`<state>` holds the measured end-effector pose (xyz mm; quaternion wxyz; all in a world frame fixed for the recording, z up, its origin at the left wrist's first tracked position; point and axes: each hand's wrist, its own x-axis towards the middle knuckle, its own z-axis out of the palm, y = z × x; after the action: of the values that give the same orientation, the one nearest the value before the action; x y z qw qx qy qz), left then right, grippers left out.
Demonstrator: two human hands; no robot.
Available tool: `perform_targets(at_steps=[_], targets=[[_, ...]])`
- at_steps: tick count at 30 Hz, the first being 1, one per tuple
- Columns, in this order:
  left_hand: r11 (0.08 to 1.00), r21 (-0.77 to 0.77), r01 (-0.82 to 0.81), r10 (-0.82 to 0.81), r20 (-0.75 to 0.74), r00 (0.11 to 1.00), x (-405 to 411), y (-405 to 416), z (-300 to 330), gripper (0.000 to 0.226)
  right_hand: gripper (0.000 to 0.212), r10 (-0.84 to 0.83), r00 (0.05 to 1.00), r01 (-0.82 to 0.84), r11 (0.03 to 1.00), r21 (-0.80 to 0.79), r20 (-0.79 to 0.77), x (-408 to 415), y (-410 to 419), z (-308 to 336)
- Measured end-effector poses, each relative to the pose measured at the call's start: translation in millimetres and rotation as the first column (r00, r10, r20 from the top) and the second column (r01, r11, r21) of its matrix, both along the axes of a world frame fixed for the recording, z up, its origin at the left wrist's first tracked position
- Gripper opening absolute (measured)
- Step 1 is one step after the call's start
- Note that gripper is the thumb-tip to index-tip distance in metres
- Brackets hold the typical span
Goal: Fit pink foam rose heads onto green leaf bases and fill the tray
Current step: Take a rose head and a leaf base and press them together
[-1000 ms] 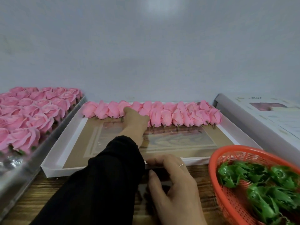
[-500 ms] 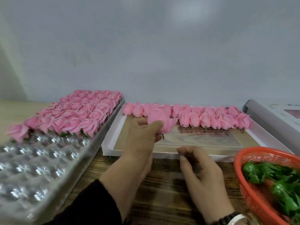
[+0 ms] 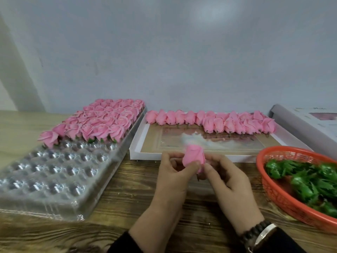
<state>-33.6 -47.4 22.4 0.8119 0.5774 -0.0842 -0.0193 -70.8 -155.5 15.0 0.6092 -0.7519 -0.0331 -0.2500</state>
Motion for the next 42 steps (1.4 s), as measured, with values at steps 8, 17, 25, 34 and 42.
perform_targets(at_steps=[8, 17, 25, 34, 42], targets=[[0.968, 0.249, -0.03, -0.056, 0.332, 0.942, -3.8, -2.3, 2.2, 0.032, 0.027, 0.044, 0.998, -0.041, 0.996, 0.073, -0.043, -3.0, -7.1, 3.8], [0.884, 0.455, -0.107, -0.13, 0.459, 0.879, -0.9, -1.9, -2.4, 0.039, 0.016, -0.032, 0.998, 0.033, 0.999, 0.015, -0.06, 1.3, -12.4, 5.9], [0.868, 0.43, 0.247, -0.317, 0.097, 0.944, -0.8, 1.4, -3.6, 0.098, 0.018, 0.064, 0.994, -0.069, 0.996, -0.055, -0.086, -2.0, -9.3, 8.2], [0.807, 0.434, 0.399, -0.452, 0.02, 0.892, 2.4, 0.0, -1.3, 0.035, 0.01, 0.073, 0.997, -0.076, 0.962, -0.262, -0.024, -5.4, -4.2, 13.0], [0.855, 0.407, 0.322, -0.388, 0.088, 0.918, 0.3, 2.2, 1.0, 0.017, 0.017, -0.051, 0.99, 0.076, 0.978, -0.193, 0.129, -6.8, -2.8, 11.7]])
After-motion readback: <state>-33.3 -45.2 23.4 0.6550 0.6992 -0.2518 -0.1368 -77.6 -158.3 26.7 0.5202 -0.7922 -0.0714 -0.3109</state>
